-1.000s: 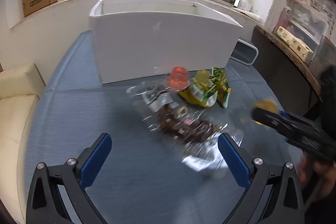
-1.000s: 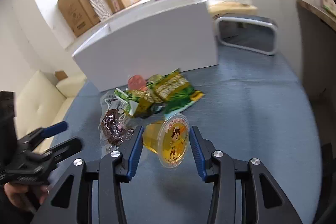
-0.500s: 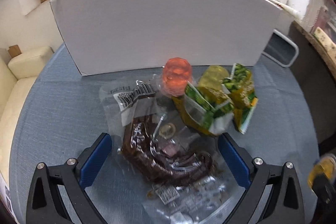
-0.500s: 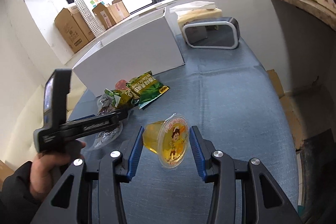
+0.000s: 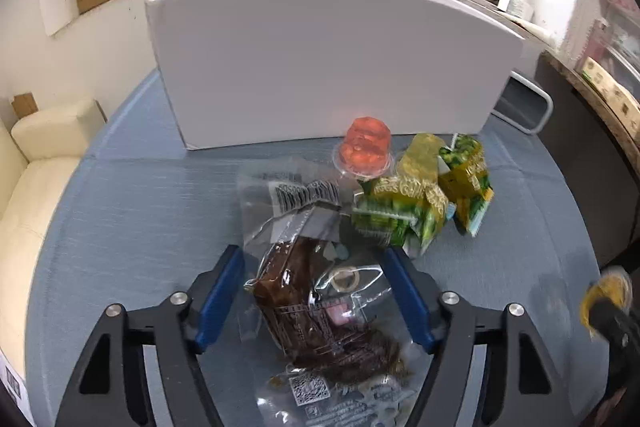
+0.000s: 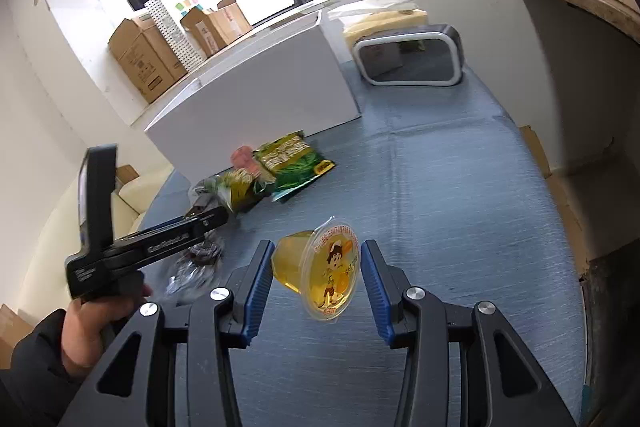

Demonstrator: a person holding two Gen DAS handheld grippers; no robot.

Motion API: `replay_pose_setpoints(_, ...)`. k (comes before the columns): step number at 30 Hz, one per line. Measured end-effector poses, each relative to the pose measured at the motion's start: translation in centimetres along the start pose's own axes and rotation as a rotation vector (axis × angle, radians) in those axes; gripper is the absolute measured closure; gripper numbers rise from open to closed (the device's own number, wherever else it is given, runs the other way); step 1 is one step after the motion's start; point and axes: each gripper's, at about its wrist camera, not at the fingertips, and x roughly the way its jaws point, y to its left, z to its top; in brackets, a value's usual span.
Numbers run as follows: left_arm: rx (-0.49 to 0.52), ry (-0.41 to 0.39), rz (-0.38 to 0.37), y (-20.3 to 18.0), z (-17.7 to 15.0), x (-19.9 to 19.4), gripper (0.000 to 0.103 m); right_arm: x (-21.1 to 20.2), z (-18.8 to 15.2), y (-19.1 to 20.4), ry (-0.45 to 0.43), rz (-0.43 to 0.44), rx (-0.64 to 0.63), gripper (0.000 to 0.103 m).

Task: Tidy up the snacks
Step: 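Grasp the yellow cartoon jelly cup with the right gripper while the left gripper grasps the brown jerky pack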

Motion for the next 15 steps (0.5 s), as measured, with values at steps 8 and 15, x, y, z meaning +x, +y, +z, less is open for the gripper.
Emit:
replay_pose_setpoints(8,0.039,-0.02,-0.057,2.9,-0.7,-2.4,0.027,1.1,0.3,2.9,0.014,0.01,-0.05,0.055)
replay_pose_setpoints(15,0.042,-0.095,-0.092,3.8,0.1,-5.8,0.027,1.6,1.1,5.8,0.012,0.025,-0.106,0.055)
